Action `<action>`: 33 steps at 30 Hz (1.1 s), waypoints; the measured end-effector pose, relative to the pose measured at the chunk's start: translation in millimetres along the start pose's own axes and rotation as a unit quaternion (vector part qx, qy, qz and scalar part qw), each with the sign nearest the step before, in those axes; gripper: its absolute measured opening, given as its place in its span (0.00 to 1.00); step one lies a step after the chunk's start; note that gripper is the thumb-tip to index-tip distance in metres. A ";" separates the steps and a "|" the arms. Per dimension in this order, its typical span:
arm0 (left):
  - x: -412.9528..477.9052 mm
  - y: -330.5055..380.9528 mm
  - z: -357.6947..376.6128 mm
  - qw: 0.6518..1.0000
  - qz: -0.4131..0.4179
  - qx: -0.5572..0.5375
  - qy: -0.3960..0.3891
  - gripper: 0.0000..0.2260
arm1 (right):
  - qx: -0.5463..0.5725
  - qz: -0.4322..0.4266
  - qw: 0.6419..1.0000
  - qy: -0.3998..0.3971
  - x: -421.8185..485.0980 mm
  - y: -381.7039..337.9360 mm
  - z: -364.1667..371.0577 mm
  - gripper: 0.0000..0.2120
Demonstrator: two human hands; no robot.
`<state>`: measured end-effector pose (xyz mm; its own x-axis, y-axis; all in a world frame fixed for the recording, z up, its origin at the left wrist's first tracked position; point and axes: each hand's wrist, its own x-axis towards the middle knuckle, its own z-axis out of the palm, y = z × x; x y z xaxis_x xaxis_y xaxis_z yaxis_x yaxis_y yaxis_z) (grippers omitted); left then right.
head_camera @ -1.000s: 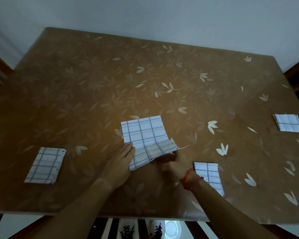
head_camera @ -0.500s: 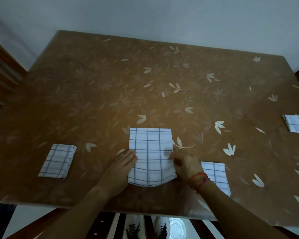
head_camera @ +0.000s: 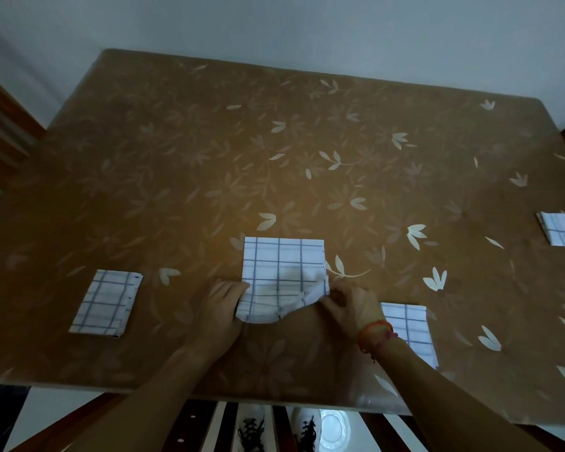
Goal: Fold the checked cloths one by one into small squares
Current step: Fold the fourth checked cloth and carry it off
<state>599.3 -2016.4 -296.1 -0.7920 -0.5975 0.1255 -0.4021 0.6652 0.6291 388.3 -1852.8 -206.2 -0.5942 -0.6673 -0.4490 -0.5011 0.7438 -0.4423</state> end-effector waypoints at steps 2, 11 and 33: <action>5.2 1.0 0.8 1.000 -0.018 0.005 0.005 0.17 | -0.014 -0.023 0.999 0.047 12.0 7.2 12.1 0.12; 31.9 8.5 -1.9 0.992 -0.126 0.019 0.022 0.14 | 0.053 0.023 0.996 0.071 40.3 6.8 24.2 0.08; 60.7 -15.6 -11.3 0.953 0.060 0.267 -0.127 0.25 | -0.149 -0.237 0.948 0.152 67.8 -50.6 61.4 0.28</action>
<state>562.7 -2068.2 -289.6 -0.9054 -0.4203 -0.0601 -0.4246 0.8956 0.1328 412.1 -1938.0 -262.0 -0.3899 -0.9208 0.0098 -0.8855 0.3720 -0.2783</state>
